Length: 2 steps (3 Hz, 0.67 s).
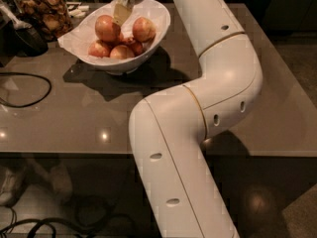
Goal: Pick apple from white bowl
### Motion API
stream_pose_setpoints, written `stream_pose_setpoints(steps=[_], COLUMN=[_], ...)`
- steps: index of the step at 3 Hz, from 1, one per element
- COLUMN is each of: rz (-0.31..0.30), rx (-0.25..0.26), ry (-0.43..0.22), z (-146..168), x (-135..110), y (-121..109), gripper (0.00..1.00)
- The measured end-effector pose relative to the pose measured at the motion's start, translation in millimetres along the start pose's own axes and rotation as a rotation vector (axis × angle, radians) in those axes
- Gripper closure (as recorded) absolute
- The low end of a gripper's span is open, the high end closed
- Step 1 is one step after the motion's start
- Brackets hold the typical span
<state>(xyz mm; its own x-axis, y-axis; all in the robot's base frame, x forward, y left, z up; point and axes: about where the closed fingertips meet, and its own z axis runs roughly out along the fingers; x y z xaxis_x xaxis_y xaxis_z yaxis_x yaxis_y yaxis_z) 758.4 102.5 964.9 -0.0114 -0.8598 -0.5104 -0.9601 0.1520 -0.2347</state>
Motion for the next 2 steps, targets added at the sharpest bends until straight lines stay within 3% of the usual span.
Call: stream_pose_setpoints(steps=[1,2], rz=[0.000,0.000], rx=[0.000,0.000], ry=[0.000,0.000], z=[0.0,0.0], x=[0.0,0.0], y=[0.0,0.0], gripper=[0.82,0.57])
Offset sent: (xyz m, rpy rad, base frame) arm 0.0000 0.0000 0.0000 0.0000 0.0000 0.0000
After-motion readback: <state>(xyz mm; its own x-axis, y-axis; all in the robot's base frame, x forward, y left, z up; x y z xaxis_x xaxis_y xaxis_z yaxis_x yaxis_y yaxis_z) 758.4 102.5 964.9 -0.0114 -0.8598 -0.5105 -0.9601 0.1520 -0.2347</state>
